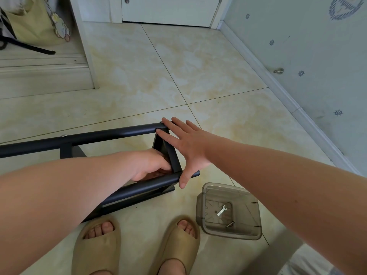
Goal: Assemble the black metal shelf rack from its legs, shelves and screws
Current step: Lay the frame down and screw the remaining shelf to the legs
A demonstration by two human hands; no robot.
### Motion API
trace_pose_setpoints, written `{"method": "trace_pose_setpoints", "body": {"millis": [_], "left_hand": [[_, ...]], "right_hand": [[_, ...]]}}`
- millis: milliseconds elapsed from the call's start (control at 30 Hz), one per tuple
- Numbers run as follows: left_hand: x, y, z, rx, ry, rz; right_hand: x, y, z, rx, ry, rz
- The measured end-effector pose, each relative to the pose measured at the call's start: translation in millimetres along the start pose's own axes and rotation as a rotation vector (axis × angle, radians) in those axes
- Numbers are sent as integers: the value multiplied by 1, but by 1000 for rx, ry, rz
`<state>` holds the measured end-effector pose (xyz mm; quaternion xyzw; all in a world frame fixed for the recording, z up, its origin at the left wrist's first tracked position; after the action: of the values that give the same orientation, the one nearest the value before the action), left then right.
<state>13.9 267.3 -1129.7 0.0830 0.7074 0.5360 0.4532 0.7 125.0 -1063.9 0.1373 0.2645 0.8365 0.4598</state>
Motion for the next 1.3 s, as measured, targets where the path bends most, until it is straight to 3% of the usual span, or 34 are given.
{"method": "trace_pose_setpoints", "body": {"millis": [233,400,667,1033,1300], "left_hand": [[5,-1,2,-19,-11,-77],[7,-1,0,83,1,7],[-3,0,1,59,33,108],[5,-4,1,20,1,-44],[7,-3,5,200,71,31]], "right_hand": [[1,0,1,9,5,-7],[0,0,1,15,13,-4],[0,0,0,2,0,-2],[-1,0,-2,-8,-5,-1],[0,1,-1,-4,11,-4]]}}
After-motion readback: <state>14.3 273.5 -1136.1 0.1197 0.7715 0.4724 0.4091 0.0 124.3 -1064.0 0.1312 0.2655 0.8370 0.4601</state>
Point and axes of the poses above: each hand's wrist, its own y-axis away from the middle knuckle, its own z-axis out of the back of the hand, x = y × z, the point moved 2 cm from there along -y, towards the middle knuckle, and after that the axes turned 10 degrees about z, right-handed, at the moved point
